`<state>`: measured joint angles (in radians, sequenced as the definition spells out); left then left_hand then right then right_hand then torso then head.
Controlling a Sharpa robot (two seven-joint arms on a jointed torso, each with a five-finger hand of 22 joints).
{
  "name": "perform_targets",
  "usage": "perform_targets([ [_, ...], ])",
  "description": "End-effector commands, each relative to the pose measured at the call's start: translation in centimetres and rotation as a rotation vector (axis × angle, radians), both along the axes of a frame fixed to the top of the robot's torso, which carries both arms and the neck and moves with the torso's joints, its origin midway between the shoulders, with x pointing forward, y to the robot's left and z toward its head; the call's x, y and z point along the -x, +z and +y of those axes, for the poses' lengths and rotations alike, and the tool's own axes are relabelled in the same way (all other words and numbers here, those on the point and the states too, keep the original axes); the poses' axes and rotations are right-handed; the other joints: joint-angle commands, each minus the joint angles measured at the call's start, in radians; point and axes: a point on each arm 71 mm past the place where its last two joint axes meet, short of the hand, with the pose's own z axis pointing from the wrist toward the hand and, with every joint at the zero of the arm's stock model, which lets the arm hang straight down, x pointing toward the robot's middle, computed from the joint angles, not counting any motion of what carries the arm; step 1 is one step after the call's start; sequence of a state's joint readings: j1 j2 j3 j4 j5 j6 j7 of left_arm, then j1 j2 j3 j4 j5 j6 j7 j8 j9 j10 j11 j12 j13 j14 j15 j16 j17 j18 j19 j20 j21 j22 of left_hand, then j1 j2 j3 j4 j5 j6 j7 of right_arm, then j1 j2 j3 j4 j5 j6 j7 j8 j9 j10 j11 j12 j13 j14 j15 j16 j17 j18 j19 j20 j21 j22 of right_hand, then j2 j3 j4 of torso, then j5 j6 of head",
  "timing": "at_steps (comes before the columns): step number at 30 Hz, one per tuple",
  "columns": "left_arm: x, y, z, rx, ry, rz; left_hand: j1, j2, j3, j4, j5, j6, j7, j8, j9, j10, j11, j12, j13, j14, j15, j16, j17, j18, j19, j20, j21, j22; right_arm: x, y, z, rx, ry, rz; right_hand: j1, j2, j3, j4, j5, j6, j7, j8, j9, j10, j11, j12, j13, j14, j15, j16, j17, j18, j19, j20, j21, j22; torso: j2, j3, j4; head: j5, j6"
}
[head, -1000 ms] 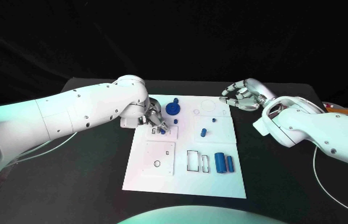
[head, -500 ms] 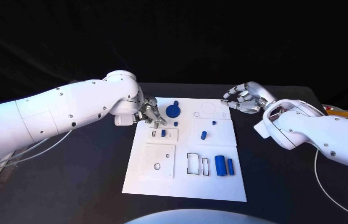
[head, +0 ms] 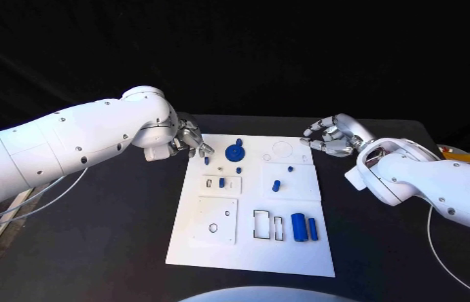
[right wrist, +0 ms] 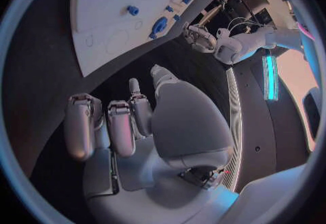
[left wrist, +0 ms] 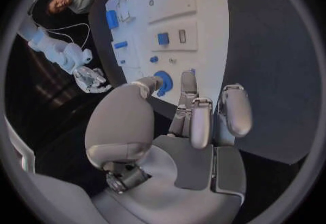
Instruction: Assemble the parts on the task board
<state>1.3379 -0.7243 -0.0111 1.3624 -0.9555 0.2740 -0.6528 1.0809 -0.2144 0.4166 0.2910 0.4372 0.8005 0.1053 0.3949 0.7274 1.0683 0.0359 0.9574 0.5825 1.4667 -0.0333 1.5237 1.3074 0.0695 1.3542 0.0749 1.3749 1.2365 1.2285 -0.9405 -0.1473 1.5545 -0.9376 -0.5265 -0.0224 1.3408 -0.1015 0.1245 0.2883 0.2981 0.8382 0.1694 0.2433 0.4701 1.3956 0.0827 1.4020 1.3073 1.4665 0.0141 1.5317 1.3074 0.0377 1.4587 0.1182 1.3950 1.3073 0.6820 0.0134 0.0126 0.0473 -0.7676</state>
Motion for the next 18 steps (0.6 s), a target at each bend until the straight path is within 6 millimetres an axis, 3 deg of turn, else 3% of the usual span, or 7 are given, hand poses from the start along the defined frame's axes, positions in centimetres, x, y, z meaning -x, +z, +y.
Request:
perform_targets([
  [1,-1.0,0.7,0.0,0.025,0.011,-0.122,0.014,-0.001,-0.009,0.001,-0.003,0.003,0.008,-0.006,-0.005,-0.008,-0.001,-0.005,-0.002,0.08,0.003,0.002,0.19,0.009,-0.002,-0.004,-0.006,0.001,0.0,0.0,0.1,0.002,0.012,0.0,-0.011,0.002,-0.001,0.001,0.001,-0.006,-0.004,0.006,0.001,-0.005,0.0,-0.005,0.061,0.073,-0.004,-0.004,0.127,0.01,-0.003,-0.003,-0.003,0.146,0.002,-0.0012,-0.0009,0.003,0.004],
  [6,-1.5,0.8,0.3,0.009,0.017,-0.146,0.02,0.003,-0.018,0.001,-0.002,0.036,0.011,0.019,-0.007,-0.004,0.003,-0.006,-0.006,0.082,0.008,0.005,0.194,0.006,0.009,0.0,0.001,0.014,0.0,0.0,0.1,0.002,0.013,0.001,-0.011,0.002,-0.001,0.001,0.001,-0.006,-0.004,0.006,0.001,-0.005,0.0,-0.005,0.061,0.073,-0.004,-0.004,0.127,0.01,-0.003,-0.003,-0.003,0.146,0.003,-0.0015,-0.0017,0.005,0.006],
  [11,-1.9,0.5,0.3,-0.023,0.012,-0.144,0.02,0.003,-0.019,0.002,-0.002,0.036,0.011,0.02,-0.007,-0.004,0.003,-0.006,-0.006,0.082,0.008,0.005,0.195,0.003,0.016,0.0,0.008,0.024,0.0,0.0,0.1,0.002,0.013,0.001,-0.011,0.002,-0.001,0.001,0.001,-0.006,-0.004,0.006,0.001,-0.005,0.0,-0.005,0.061,0.073,-0.004,-0.004,0.127,0.01,-0.003,-0.003,-0.003,0.146,0.002,-0.0002,-0.0008,0.007,0.004],
  [18,-2.2,-0.7,-0.2,-0.072,-0.018,-0.092,0.008,-0.001,-0.033,0.003,-0.017,0.028,0.012,0.024,-0.012,-0.008,0.004,-0.007,-0.008,0.081,0.009,0.002,0.19,0.004,0.015,0.001,0.006,0.022,0.1,0.0,0.2,0.001,0.014,0.002,-0.011,0.002,-0.001,0.001,0.001,-0.006,-0.004,0.006,0.001,-0.005,0.0,-0.005,0.061,0.073,-0.004,-0.004,0.127,0.01,-0.003,-0.003,-0.003,0.146,0.003,-0.0013,-0.0033,0.006,-0.002],
])
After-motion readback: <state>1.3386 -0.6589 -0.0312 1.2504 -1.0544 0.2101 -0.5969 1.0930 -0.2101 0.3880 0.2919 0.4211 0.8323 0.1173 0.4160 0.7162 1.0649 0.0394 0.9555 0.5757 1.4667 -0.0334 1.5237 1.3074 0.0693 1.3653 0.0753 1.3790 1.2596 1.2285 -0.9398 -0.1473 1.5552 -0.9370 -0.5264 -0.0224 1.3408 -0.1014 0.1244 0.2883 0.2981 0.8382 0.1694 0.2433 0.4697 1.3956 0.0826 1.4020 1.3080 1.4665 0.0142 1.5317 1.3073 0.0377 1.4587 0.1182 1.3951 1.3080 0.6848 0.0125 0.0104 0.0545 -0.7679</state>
